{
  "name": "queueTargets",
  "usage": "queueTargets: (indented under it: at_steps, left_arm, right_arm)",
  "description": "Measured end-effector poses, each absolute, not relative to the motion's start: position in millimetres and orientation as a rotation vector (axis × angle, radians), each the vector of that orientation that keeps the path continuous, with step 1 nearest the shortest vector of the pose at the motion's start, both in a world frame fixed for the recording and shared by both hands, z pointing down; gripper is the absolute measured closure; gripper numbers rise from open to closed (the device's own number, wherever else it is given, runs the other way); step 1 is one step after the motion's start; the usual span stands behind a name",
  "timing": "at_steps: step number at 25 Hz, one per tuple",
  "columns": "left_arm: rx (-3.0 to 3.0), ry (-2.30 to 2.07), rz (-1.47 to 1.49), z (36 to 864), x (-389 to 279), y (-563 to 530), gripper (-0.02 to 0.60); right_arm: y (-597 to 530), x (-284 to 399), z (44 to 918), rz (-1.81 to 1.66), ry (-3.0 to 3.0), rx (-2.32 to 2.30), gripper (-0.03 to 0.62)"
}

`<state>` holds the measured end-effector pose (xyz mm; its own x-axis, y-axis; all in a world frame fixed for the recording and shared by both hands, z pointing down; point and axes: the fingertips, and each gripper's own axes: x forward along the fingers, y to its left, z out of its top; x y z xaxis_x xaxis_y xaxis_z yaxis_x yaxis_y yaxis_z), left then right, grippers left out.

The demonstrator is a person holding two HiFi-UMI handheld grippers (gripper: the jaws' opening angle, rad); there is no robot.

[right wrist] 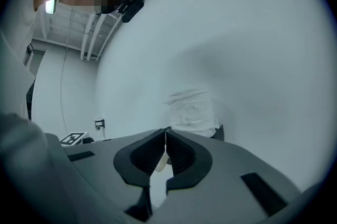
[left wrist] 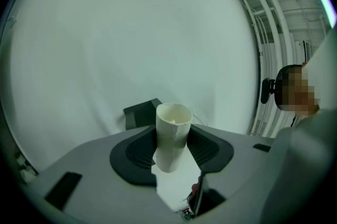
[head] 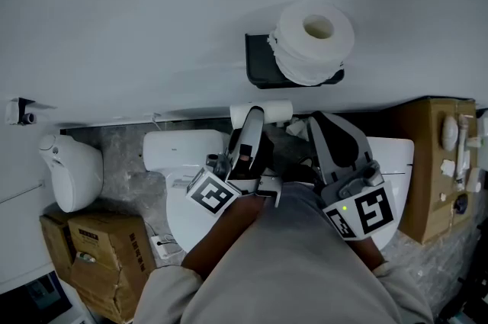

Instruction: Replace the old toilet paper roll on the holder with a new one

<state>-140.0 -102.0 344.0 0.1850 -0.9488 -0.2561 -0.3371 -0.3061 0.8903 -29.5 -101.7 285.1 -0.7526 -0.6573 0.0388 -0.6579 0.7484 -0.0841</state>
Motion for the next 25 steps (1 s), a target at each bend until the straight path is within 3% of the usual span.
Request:
queueTargets:
  at_steps: [12,18,20,22,25]
  left_arm:
    - [1.778,-0.969,-1.276,326.3,-143.7,-99.0,0.407]
    - [1.834,-1.038,-1.222,329.1,-151.5,-92.4,0.407]
    - [1.841,-1.026,-1.22,327.5,-149.4,-92.7,0.407]
    - [1.844,-1.018,-1.215,328.3,-147.5,-93.6,0.407]
    - [1.84,-0.982,-1.226,326.5,-143.7,-94.0,0.407]
  right_arm:
    - [-104.4,-29.3,279.8,0.088,-2.896,1.18,0.576]
    - [-116.7,-24.1,267.9,0.013,-2.845,1.272,0.569]
    - [-123.9,-23.3,263.5,-0.007,-2.828,1.299,0.505]
    - [-133.9,-21.7,259.7,-0.033,-2.804,1.334,0.392]
    - [-150.0,-19.2,253.1,-0.069,-2.767,1.399,0.313]
